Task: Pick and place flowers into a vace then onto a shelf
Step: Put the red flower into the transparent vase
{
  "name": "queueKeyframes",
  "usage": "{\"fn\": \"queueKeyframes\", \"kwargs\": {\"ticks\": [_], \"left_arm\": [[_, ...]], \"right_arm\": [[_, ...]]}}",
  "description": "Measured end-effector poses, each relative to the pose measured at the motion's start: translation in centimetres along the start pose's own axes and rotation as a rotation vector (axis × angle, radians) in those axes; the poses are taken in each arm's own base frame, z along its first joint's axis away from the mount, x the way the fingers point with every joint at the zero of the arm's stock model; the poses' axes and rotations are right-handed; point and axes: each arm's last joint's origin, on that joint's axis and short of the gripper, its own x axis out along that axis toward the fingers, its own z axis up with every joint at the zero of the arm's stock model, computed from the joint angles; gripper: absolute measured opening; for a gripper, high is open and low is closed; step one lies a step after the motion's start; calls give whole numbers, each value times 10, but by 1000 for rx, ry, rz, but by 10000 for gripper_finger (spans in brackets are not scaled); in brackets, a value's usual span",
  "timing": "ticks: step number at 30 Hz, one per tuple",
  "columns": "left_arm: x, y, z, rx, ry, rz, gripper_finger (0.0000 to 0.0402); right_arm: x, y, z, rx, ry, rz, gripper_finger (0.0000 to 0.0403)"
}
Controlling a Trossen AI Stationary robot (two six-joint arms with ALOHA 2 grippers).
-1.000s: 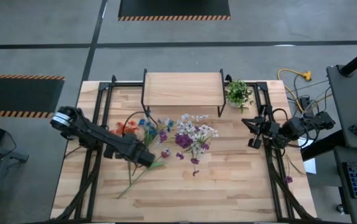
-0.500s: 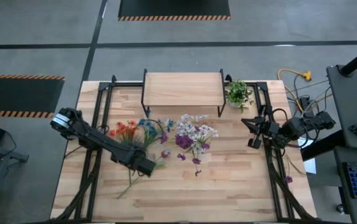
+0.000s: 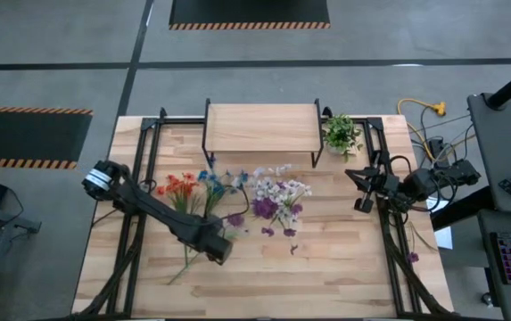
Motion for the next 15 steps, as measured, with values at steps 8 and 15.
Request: {"fn": "queueKeyframes", "kwargs": {"ticks": [8, 15], "left_arm": [[-2, 0, -4, 49, 1, -7, 180], [3, 0, -7, 84, 26, 6, 180]], "right_arm": [[0, 0, 0, 0, 0, 1, 8], [0, 0, 0, 0, 0, 1, 8]]}}
